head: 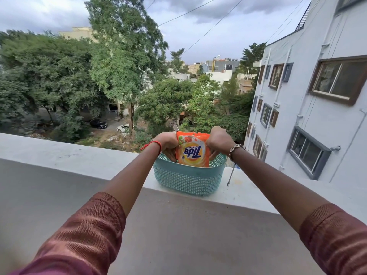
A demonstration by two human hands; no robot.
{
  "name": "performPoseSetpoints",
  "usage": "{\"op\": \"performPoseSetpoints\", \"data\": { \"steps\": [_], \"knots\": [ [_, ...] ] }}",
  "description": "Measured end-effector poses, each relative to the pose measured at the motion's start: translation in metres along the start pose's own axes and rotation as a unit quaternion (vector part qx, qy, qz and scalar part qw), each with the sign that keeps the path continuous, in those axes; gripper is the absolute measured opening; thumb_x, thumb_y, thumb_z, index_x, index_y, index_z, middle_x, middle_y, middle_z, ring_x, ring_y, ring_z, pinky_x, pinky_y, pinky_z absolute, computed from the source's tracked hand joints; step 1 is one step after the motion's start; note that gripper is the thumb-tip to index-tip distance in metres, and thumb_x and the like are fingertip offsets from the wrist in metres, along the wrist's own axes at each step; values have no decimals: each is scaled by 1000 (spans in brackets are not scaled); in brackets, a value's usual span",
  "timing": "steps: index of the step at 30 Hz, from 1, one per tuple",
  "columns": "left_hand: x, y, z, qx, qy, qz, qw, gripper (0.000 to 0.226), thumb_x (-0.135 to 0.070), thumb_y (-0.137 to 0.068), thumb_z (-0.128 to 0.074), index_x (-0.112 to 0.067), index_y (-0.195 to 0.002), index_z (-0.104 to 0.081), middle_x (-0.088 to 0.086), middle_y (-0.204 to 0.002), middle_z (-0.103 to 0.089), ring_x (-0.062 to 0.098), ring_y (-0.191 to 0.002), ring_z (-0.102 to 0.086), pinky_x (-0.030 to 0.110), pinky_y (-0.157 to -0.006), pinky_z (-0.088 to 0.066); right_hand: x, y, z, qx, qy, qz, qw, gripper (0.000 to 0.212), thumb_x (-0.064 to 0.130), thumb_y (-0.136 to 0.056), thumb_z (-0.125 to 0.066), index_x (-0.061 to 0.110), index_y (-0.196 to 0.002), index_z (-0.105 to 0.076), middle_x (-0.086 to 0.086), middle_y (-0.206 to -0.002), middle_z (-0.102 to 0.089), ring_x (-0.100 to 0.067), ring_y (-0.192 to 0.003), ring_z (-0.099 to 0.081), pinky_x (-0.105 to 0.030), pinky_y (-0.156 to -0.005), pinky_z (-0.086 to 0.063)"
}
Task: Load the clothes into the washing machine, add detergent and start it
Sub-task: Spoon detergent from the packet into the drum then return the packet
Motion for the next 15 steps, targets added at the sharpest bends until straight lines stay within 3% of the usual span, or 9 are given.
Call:
{"op": "performPoseSetpoints", "data": {
  "steps": [3,4,7,9,10,12,15],
  "knots": [
    [-7,11,8,-4,-6,-3,1000,18,-4,-96,-47,12,-94,-55,25,-78,-65,21,-44,-66,33,-54,-56,3,3,7,-5,-6,3,1000,14,-9,-80,-52,-20,-79,-59,-30,-82,-65,-42,-84,-68,-41,-64,-55],
    [-7,16,12,-12,-12,-2,1000,19,-5,-94,-51,14,-97,-54,26,-83,-62,23,-49,-67,33,-52,-57,6,6,11,-10,-4,10,1000,13,-8,-80,-53,-19,-76,-59,-32,-85,-66,-41,-84,-68,-41,-65,-54],
    [-12,34,25,-46,-31,-11,998,20,-5,-92,-55,13,-98,-55,24,-82,-60,26,-55,-62,30,-45,-55,16,19,25,-17,-6,35,999,12,-8,-81,-52,-16,-74,-58,-32,-85,-65,-38,-67,-64,-40,-61,-54],
    [-19,51,36,-94,-54,-42,993,15,-6,-90,-57,10,-91,-58,18,-73,-61,23,-54,-59,25,-43,-51,25,30,35,-35,-10,57,998,10,-10,-78,-49,-15,-76,-58,-25,-72,-62,-33,-60,-56,-39,-57,-51],
    [-25,61,43,-130,-60,-67,987,12,-4,-88,-58,7,-86,-60,14,-68,-59,22,-54,-57,23,-44,-48,31,37,41,-52,-6,73,996,12,-9,-76,-48,-9,-68,-56,-18,-63,-57,-31,-58,-53,-38,-52,-48],
    [-34,92,56,-215,-50,-123,968,12,0,-84,-56,7,-77,-63,13,-67,-60,25,-61,-56,27,-52,-48,44,56,50,-92,12,107,990,22,-6,-75,-50,1,-54,-48,-9,-54,-49,-28,-52,-50,-31,-46,-41],
    [-43,152,62,-321,-52,-190,926,16,-4,-86,-56,6,-87,-69,12,-79,-66,22,-69,-58,30,-61,-51,61,94,56,-142,32,152,978,17,1,-80,-54,-8,-66,-61,-17,-66,-63,-30,-59,-60,-39,-52,-52]
  ]
}}
Point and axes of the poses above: each hand's wrist, its own y-axis away from the middle knuckle, its own z-axis out of the back of the hand, x = y × z, the point moved 10 cm from there along -y, towards the middle knuckle
